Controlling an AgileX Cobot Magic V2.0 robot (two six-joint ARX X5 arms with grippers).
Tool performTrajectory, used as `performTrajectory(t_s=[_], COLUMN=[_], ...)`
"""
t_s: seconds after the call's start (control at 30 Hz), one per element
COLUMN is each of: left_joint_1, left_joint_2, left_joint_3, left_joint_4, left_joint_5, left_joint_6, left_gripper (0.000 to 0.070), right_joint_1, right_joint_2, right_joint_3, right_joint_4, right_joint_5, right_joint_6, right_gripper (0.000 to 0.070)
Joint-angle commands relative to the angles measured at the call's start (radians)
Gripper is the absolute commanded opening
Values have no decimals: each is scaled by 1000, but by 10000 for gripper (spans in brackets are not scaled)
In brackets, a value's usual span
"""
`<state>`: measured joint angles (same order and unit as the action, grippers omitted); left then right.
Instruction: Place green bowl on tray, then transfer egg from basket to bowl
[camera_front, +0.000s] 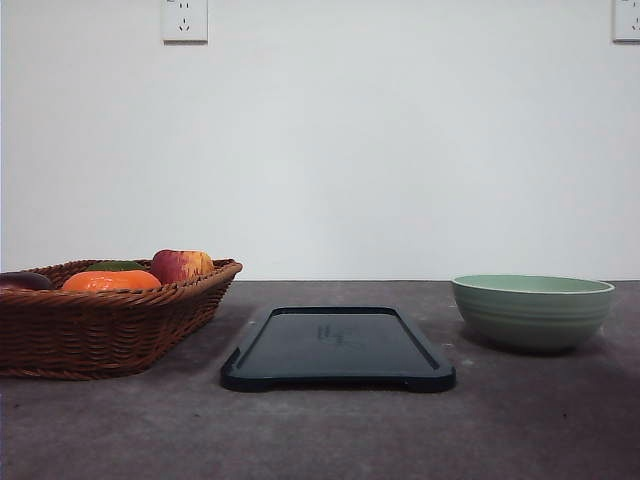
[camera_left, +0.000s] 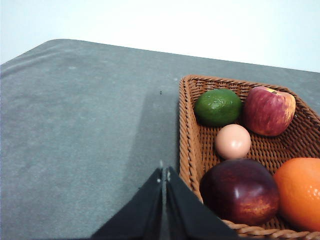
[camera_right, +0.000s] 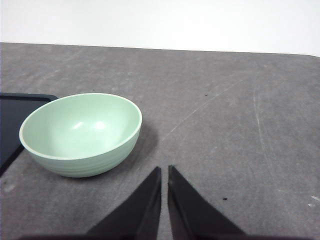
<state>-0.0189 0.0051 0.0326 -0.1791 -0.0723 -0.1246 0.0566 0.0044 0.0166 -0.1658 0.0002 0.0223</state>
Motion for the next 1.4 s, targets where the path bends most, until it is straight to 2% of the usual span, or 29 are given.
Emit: performTrajectory(t_s=[0.0,0.07,0.2,0.37,0.43,0.5,0.57,0.7,0.83,0.97,1.2,1.37], left_joint_1=[-1,-1,-1,-1,-1,-1,-1,-1,-1,0,0,0], left_joint_2=[-1,-1,-1,-1,-1,-1,-1,-1,-1,0,17,102], left_joint_3=[-19,-19,-19,-19,-18,-16,-16,-16,-16,-8,72,218], left_joint_4=[-7,-8,-8,-7,-6,0,22,113,270,354,335,172], left_joint_5=[3,3,3,3,3,3,2,-15,-14,-20,-36,-36], left_joint_6=[-33,-122,-339,-517,-591,-638,-627,-488,-358,-232,-228,-226], left_gripper=[0,0,0,0,0,0,0,0,0,0,0,0], right_joint_1=[-1,0,0,-1,-1,-1,-1,-1,-1,-1,-1,-1], right_joint_2=[-1,-1,-1,-1,-1,-1,-1,-1,0,0,35,138], right_joint_3=[-5,-4,-4,-4,-3,-3,-3,-3,-2,9,105,230], right_joint_4=[9,8,13,22,44,79,121,206,286,307,291,202], right_joint_5=[0,-1,12,34,30,26,26,27,27,28,34,26], right_joint_6=[-2,30,145,306,346,349,348,347,324,304,302,244], right_gripper=[16,16,10,8,8,8,8,8,8,7,7,7])
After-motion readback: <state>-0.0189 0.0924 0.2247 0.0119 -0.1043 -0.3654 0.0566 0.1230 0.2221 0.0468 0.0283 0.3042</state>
